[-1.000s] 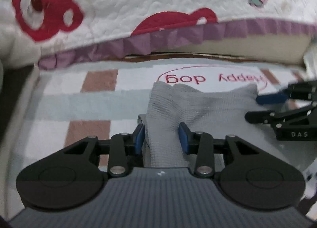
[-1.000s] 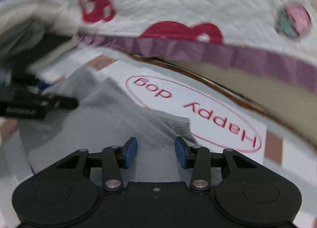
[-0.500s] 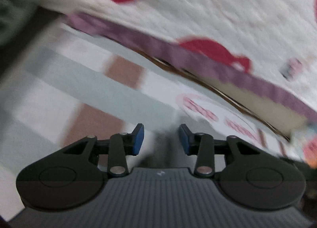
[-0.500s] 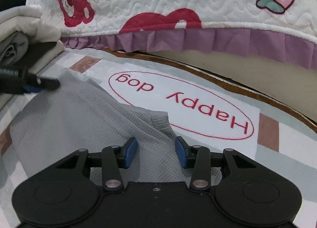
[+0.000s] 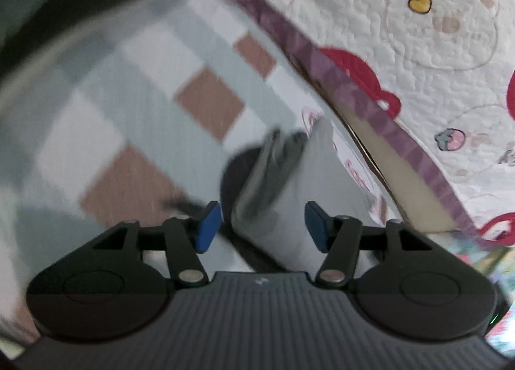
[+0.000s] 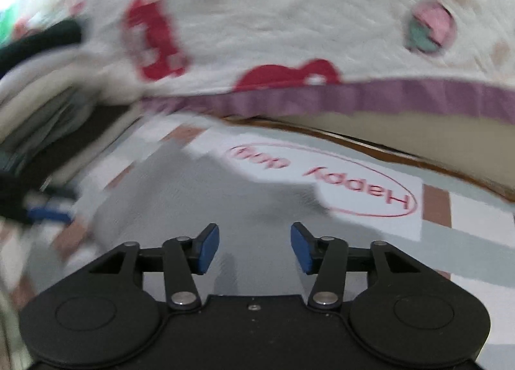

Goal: Fold clothes

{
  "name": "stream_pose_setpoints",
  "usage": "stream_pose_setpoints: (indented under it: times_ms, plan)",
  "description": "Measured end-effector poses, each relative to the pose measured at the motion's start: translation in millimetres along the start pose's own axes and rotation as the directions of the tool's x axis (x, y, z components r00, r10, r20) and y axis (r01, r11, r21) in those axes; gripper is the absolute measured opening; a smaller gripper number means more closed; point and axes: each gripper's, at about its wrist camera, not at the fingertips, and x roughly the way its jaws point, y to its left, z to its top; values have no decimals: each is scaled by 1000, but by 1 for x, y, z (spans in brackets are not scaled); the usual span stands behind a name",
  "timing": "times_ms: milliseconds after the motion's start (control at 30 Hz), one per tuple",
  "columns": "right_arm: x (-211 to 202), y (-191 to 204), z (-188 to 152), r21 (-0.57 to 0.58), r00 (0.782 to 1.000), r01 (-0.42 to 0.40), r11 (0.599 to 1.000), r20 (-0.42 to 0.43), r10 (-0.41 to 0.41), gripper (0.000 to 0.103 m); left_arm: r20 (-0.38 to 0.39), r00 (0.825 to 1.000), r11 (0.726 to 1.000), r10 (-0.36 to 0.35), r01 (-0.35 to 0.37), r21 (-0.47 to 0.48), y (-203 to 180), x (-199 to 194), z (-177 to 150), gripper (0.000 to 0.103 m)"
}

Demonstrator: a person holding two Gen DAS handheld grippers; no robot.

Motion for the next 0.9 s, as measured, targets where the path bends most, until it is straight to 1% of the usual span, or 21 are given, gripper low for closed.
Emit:
stream_pose_setpoints:
  times_ms: [33,100,167,233,333,367,400,467,500,533,567,600,633,667,700,733,767,800,833,900]
  plan:
    - [-4,9,-8,-67,1000,-21,998,-5,20,57,-27,1000,1000,-3,2,-25,3,4,-4,58]
    - [-10,24,-23,-205,998,-60,977,-19,57,57,-53,998,996,35,-39,-77,7,13,-6,58]
    - [-12,37,-36,-349,999,-48,936,-36,38,57,-73,995,988,69,-78,-130,12,22,-8,58]
    - [-10,45,-42,-434,999,-34,900,-51,13,57,-74,995,978,68,-81,-192,17,29,-10,58]
    - [-7,49,-44,-474,999,-18,881,-46,-5,57,-1,1000,955,10,-10,-297,20,29,-13,58]
    - [-7,51,-44,-492,999,-10,870,-44,-13,57,26,999,954,21,-12,-301,18,32,-14,59]
    - [-6,54,-45,-529,999,2,849,-41,-28,57,53,998,956,42,-25,-292,15,36,-17,61]
    - [-2,60,-50,-606,998,23,795,-34,-55,57,98,994,966,52,-25,-258,7,41,-19,62]
    - [-1,62,-51,-627,998,33,779,-27,-64,57,112,992,969,58,-29,-244,3,42,-19,62]
    - [1,63,-51,-631,998,37,775,-21,-65,60,126,990,974,62,-33,-226,0,43,-20,61]
    - [3,62,-50,-623,999,27,782,-20,-50,63,141,988,978,66,-36,-205,-2,44,-20,57]
    - [5,61,-49,-613,999,15,790,-19,-33,69,155,986,982,69,-40,-185,-4,45,-20,43]
    - [7,60,-48,-603,1000,3,798,-18,-17,69,167,984,987,66,-39,-158,-6,45,-19,23]
    - [9,61,-51,-622,1000,11,783,-14,-26,69,187,979,992,85,-66,-107,-12,42,-17,18]
    - [12,61,-53,-643,999,22,766,-10,-37,69,213,970,993,119,-112,-45,-20,37,-15,4]
    - [16,62,-56,-663,999,33,748,-6,-49,67,257,950,982,176,-187,19,-30,32,-15,0]
    - [16,61,-59,-684,998,38,729,-4,-57,64,314,918,957,242,-279,80,-41,28,-16,0]
    - [15,60,-62,-703,998,44,710,-2,-64,56,334,905,945,264,-312,98,-43,26,-14,0]
    - [13,58,-64,-704,998,41,710,-5,-62,51,330,907,947,264,-309,92,-40,25,-11,0]
    - [10,52,-67,-679,998,41,733,-8,-63,51,310,912,952,267,-301,64,-32,24,-4,0]
